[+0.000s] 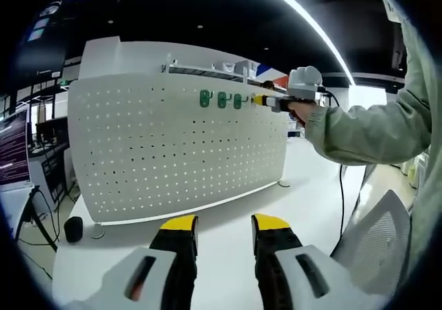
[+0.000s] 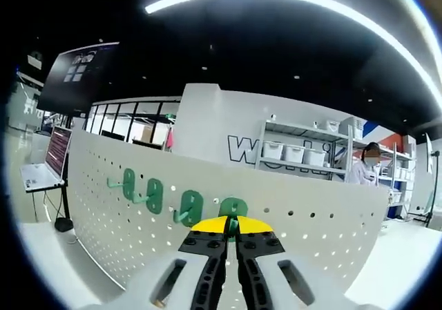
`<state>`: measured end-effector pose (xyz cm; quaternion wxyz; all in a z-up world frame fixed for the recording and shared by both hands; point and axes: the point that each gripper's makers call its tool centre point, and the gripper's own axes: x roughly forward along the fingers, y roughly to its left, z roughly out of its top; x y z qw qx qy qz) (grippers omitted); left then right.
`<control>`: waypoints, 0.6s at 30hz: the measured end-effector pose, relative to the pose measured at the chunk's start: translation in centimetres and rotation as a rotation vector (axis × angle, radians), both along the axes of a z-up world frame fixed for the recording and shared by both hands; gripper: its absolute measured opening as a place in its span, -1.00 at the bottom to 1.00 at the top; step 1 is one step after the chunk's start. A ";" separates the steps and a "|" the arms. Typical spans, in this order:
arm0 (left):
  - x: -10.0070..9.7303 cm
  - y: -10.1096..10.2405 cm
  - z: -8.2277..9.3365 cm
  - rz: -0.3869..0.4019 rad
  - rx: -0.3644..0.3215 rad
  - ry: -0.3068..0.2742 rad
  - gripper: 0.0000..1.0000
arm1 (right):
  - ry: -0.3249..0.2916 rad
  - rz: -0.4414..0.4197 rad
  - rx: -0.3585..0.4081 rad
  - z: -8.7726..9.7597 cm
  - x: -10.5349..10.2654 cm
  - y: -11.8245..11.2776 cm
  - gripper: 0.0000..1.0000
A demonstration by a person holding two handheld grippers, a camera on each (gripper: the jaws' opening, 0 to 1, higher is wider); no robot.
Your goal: Insert the hook assembly into the mounting plate slot until the hook locks in place.
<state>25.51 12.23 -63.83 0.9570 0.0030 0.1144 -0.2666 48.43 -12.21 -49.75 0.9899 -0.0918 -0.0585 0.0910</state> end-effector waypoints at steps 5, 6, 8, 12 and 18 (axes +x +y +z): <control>0.1 0.1 0.0 0.001 0.000 0.000 -0.35 | 0.004 -0.010 0.005 -0.1 0.4 -0.2 -0.97; 0.1 0.1 -0.1 0.001 0.000 0.000 -0.35 | 0.005 -0.011 0.007 -0.1 0.5 -0.2 -0.97; 0.1 0.1 -0.1 0.002 -0.001 0.002 -0.35 | 0.009 -0.014 0.016 -0.2 0.6 -0.3 -0.97; 0.2 0.2 -0.2 0.001 0.001 0.003 -0.35 | 0.006 -0.022 0.022 -0.3 0.8 -0.4 -0.97; 0.3 0.3 -0.2 0.004 0.000 0.003 -0.35 | -0.002 -0.029 0.018 -0.2 1.0 -0.6 -0.97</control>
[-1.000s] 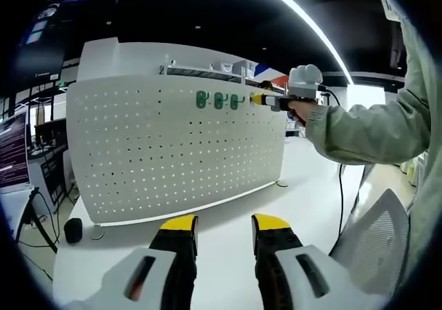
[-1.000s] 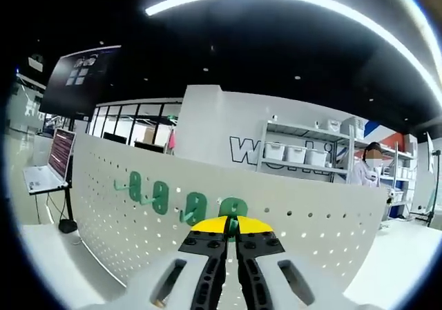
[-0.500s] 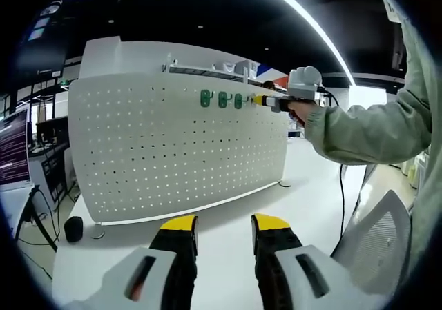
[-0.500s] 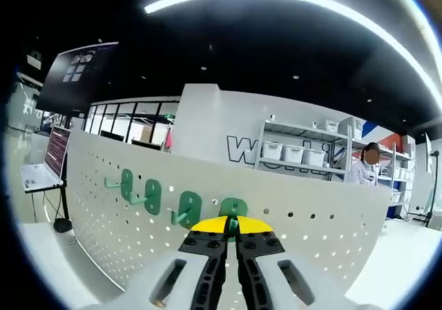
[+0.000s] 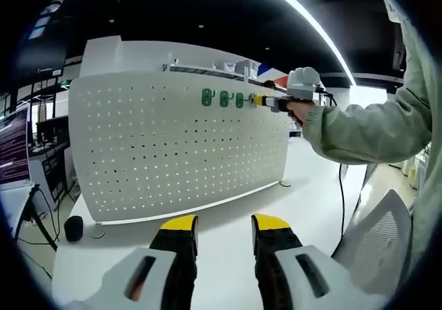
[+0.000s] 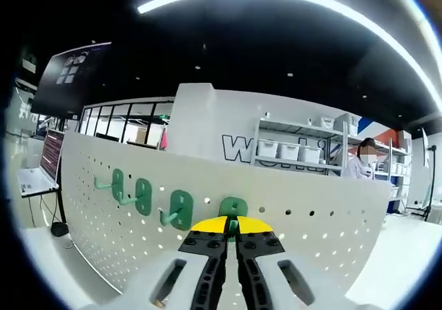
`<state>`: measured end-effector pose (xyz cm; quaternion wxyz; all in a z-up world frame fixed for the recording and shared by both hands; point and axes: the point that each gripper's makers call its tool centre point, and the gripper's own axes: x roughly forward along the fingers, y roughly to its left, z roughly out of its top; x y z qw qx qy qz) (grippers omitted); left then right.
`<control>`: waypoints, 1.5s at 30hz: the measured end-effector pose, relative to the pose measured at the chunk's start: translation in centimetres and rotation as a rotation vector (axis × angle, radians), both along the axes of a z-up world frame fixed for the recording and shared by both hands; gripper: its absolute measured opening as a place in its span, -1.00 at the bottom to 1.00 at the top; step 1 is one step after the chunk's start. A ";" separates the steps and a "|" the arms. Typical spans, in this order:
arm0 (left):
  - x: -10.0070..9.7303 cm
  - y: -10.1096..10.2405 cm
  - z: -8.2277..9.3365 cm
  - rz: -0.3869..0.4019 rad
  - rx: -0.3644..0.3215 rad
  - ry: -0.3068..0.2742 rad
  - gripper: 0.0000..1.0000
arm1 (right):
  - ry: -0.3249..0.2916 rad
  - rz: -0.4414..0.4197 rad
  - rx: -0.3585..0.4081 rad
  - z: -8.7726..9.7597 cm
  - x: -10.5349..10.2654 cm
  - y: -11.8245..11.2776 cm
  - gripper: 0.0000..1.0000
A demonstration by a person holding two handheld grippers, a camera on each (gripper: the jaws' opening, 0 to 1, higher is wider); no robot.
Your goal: Insert the hook assembly into the mounting plate slot until the hook locks in place.
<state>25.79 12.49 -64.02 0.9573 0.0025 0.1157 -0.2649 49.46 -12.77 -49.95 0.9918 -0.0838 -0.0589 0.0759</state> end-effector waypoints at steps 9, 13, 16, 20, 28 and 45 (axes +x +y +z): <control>0.0 0.1 -0.2 0.004 0.000 0.006 -0.35 | 0.006 -0.009 0.001 -0.4 0.3 0.0 -0.97; 0.0 0.1 -0.3 0.004 0.000 0.009 -0.36 | 0.001 -0.012 -0.007 -0.4 0.4 0.0 -0.97; 0.0 0.1 -0.3 0.003 0.000 0.009 -0.36 | 0.005 -0.014 -0.017 -0.2 0.4 -0.1 -0.97; 0.1 0.0 -0.3 0.002 0.000 0.008 -0.36 | 0.023 -0.010 0.008 -0.1 0.6 -0.2 -0.97; -0.1 0.1 -0.3 0.003 -0.002 0.007 -0.36 | 0.035 -0.001 0.004 -0.3 0.5 -0.1 -0.96; -0.4 0.3 -0.1 0.010 -0.008 0.002 -0.37 | 0.059 -0.004 -0.015 -1.2 0.3 0.3 -0.89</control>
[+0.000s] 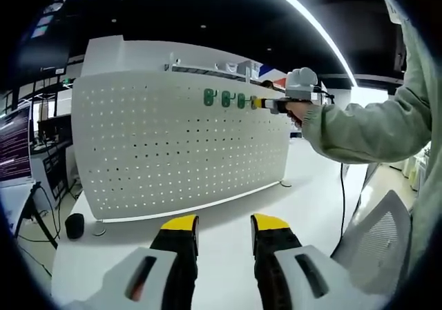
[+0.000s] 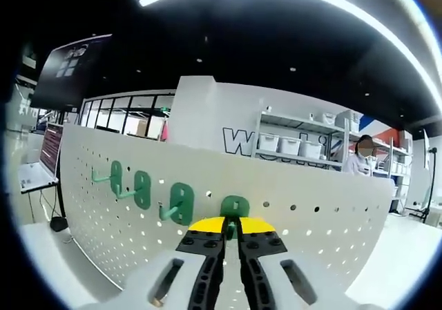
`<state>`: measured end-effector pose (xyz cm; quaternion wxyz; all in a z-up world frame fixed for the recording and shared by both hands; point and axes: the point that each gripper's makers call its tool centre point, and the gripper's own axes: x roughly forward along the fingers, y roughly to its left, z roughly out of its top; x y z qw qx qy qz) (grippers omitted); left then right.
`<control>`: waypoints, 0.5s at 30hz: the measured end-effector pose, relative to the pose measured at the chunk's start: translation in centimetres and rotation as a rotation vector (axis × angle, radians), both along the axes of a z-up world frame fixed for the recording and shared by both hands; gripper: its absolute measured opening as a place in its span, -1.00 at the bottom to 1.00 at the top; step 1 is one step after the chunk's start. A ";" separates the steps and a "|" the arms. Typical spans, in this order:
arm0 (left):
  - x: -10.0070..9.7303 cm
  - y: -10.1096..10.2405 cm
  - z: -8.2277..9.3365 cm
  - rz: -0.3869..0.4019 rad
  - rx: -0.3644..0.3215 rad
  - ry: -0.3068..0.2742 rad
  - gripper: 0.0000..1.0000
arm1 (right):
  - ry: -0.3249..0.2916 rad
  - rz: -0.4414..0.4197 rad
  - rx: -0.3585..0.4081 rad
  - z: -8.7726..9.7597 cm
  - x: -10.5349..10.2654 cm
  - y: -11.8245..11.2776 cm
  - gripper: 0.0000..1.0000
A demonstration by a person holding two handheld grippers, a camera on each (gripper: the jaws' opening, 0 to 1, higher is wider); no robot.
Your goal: Insert the hook assembly into the mounting plate slot until the hook locks in place.
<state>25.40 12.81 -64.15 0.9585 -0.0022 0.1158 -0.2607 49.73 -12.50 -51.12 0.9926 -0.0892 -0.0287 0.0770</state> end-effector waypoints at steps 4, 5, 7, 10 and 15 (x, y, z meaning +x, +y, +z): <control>-0.1 -0.1 0.0 -0.003 0.001 0.000 -0.37 | 0.025 -0.008 0.008 -0.7 -0.2 -0.2 -0.76; -0.1 -0.2 0.0 -0.004 0.001 0.000 -0.37 | 0.037 -0.002 0.020 -1.0 -0.3 -0.3 -0.74; -0.1 -0.3 0.1 -0.007 0.002 -0.001 -0.36 | 0.040 0.001 0.017 -1.2 -0.5 -0.3 -0.74; -0.1 -0.5 0.1 -0.012 0.004 -0.002 -0.36 | 0.047 0.001 0.017 -1.4 -0.8 -0.5 -0.70; -0.2 -0.9 0.4 -0.021 0.008 -0.008 -0.36 | 0.055 0.007 0.019 -1.5 -1.4 -0.5 -0.67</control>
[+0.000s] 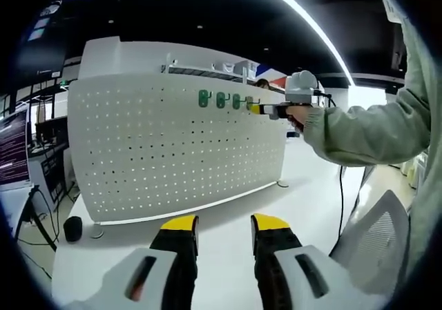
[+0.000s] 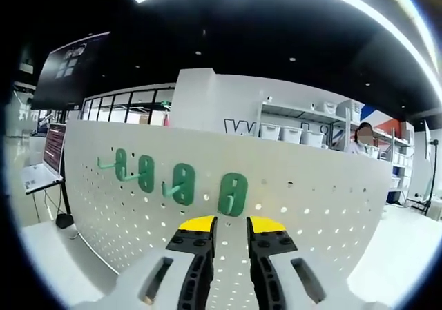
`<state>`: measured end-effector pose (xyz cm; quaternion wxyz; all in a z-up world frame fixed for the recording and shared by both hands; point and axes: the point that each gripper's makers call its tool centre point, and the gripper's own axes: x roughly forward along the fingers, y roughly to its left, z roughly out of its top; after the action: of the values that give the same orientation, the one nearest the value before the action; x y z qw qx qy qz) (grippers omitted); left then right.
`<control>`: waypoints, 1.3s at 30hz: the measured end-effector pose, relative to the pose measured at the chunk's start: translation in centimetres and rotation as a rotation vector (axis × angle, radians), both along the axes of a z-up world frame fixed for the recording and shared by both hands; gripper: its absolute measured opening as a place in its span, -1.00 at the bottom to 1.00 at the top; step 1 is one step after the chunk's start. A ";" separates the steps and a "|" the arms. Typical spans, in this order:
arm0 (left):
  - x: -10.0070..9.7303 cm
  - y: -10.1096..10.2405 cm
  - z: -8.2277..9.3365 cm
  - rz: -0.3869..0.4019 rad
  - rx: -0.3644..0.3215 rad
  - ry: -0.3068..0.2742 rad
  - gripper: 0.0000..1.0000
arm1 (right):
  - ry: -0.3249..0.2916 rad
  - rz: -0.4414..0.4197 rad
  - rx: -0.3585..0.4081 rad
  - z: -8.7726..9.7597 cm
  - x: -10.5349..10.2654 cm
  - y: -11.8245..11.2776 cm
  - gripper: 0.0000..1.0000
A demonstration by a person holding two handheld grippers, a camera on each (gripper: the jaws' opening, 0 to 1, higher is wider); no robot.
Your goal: Insert the hook assembly into the mounting plate slot until the hook locks in place.
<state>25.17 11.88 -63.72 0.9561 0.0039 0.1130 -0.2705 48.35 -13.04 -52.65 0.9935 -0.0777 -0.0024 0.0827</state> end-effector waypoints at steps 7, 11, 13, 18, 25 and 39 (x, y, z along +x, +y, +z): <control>-0.3 -0.2 0.3 -0.005 0.004 -0.008 -0.36 | 0.019 0.025 0.003 -0.6 -1.3 0.3 -0.66; -0.5 -0.1 0.4 -0.004 0.008 -0.010 -0.36 | 0.027 0.031 0.011 -0.8 -1.8 0.3 -0.63; -0.5 0.1 0.6 0.002 0.014 -0.019 -0.36 | 0.032 0.032 0.014 -1.0 -2.2 0.3 -0.62; -0.3 0.9 1.2 0.021 0.015 -0.032 -0.36 | 0.041 0.039 0.016 -1.4 -3.2 0.2 -0.59; -0.3 1.1 1.6 0.030 0.017 -0.043 -0.36 | 0.069 0.047 0.021 -2.5 -4.9 0.1 -0.53; -0.9 0.4 2.3 0.010 0.028 -0.058 -0.36 | 0.128 0.099 -0.005 -5.0 -9.0 0.8 -0.41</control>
<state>24.25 12.27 -61.47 0.9602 0.0245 0.0890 -0.2637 39.33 -12.24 -57.68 0.9861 -0.0744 0.0577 0.1367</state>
